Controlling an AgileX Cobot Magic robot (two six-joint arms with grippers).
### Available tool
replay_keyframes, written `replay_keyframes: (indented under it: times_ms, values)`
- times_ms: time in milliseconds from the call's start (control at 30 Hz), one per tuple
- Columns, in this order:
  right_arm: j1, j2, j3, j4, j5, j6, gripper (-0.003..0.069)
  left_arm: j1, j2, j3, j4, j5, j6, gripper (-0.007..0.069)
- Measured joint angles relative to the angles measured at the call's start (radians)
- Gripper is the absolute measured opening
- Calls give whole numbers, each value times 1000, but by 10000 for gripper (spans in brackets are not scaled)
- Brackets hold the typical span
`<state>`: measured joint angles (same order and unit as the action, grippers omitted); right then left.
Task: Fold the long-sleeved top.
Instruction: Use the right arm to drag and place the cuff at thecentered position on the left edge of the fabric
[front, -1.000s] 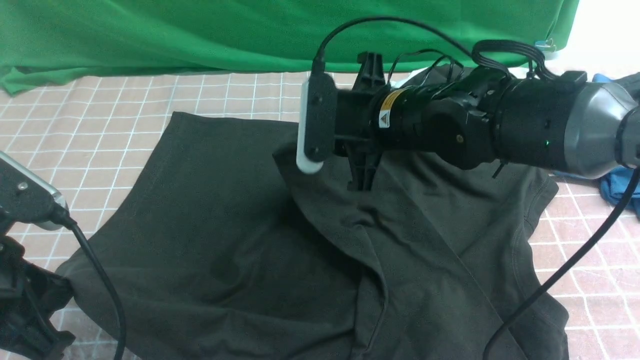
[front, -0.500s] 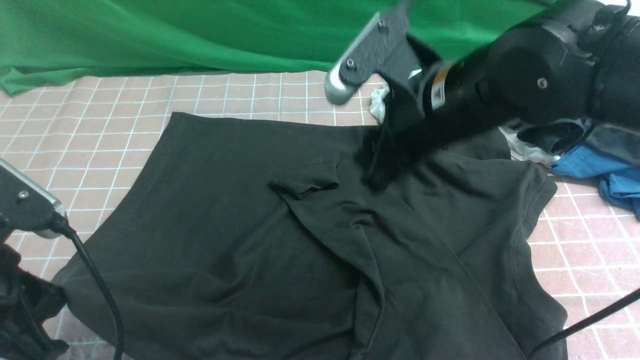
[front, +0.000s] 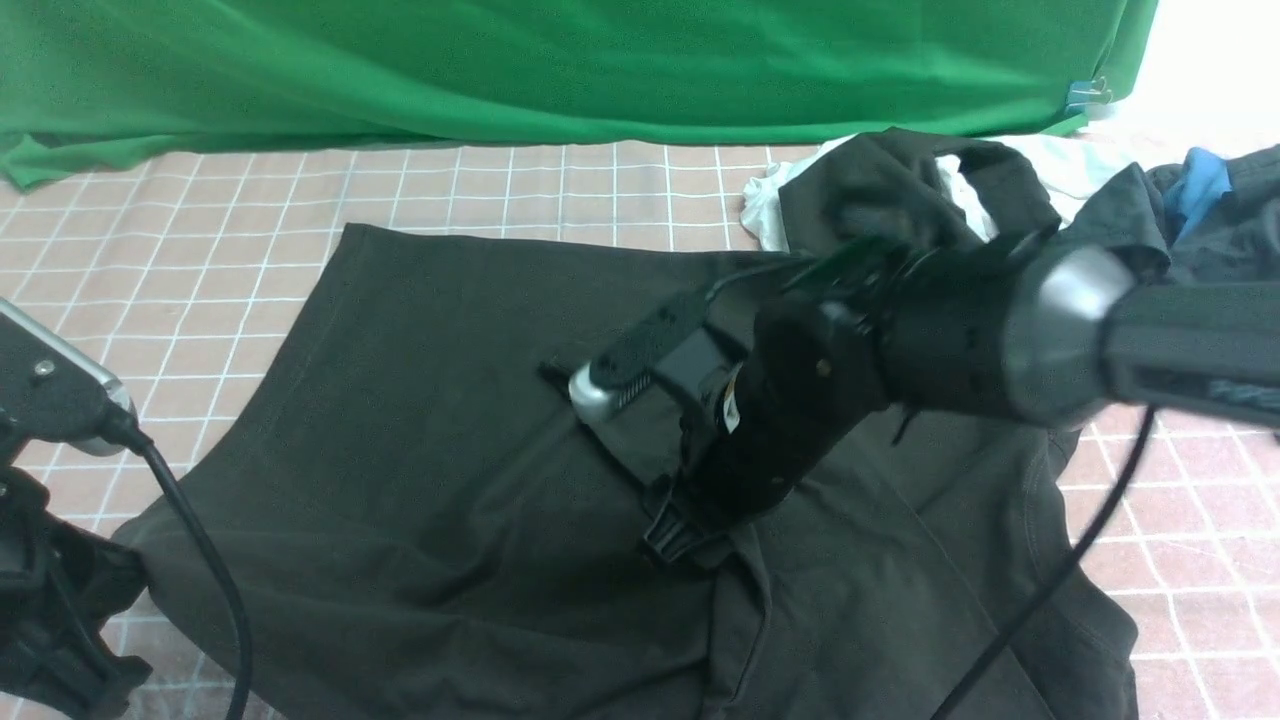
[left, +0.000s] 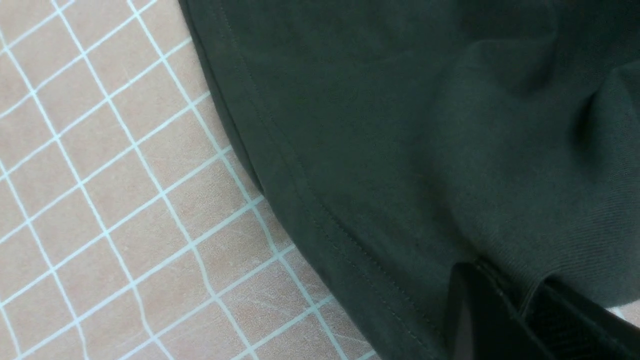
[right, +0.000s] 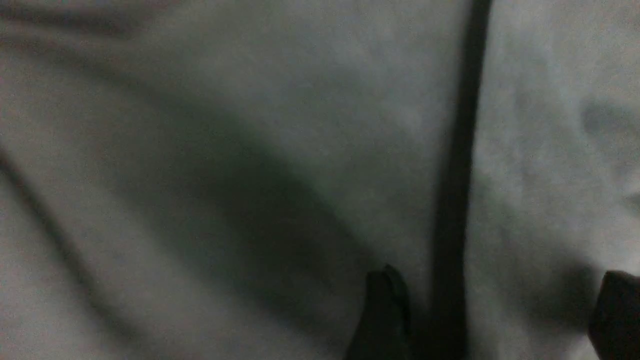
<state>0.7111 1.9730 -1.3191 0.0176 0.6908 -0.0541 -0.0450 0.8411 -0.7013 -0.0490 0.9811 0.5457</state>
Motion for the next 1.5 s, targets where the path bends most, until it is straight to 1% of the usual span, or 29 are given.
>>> replay_keyframes:
  times_ms: [67, 167, 200, 333, 500, 567, 600, 633, 767, 867, 900, 1033, 1067, 1133, 1200, 1267, 1300, 1333, 1367, 1400, 1467, 1500]
  values:
    - [0, 16, 0, -18, -5, 6, 511, 0, 0, 0, -1, 0, 0, 37]
    - [0, 20, 0, -18, -23, -7, 455, 0, 0, 0, -1, 0, 0, 37]
    - [0, 20, 0, -18, -25, -10, 451, 0, 0, 0, -1, 0, 0, 37]
    - [0, 22, 0, -57, -57, -24, 349, 0, 0, 0, -1, 0, 0, 37]
    - [0, 22, 0, -97, -68, -28, 172, 0, 0, 0, -1, 0, 0, 37]
    - [0, 22, 0, -99, -68, -28, 80, 0, 0, 0, -1, 0, 0, 37]
    - [0, 22, 0, -99, -68, -28, 59, 0, 0, 0, -1, 0, 0, 37]
    - [0, 22, 0, -99, -68, -28, 48, 0, 0, 0, -1, 0, 0, 37]
    - [9, 7, -3, -84, -63, -28, 41, 0, 0, 0, -1, 0, 0, 37]
    - [37, -27, -18, -18, -70, -28, 41, 0, 0, 0, -1, 0, 0, 37]
    - [38, -30, -20, -18, -70, -28, 41, 0, 0, 0, -1, 0, -1, 37]
    - [48, -39, -44, 77, -77, -24, 43, 0, 0, 0, -1, -1, -1, 37]
    - [48, -35, -44, 94, -77, -17, 50, 0, 0, 0, -1, -1, -1, 37]
    - [48, -26, -44, 111, -77, -7, 90, 0, 0, 0, -1, 4, -1, 37]
    - [49, -19, -44, 117, -76, 30, 212, 0, 0, 0, -1, 5, -1, 37]
    - [49, -19, -44, 120, -73, 54, 360, 0, 0, 0, 4, 5, -1, 37]
    - [49, -23, -48, 120, -64, 54, 461, 0, 0, 0, 14, 7, -1, 37]
    - [49, -32, -55, 117, -39, 47, 547, 0, 0, 0, 29, 13, -1, 37]
    - [49, -35, -58, 114, -35, 46, 559, 0, 0, 0, 35, 13, -1, 37]
    - [49, -66, -73, 88, 28, 33, 624, 0, 0, 0, 55, 22, -1, 37]
    - [49, -87, -78, 69, 60, 30, 630, 0, 0, 0, 60, 25, -1, 37]
    - [50, -124, -81, 31, 129, 28, 618, 0, 0, 0, 66, 28, -1, 37]
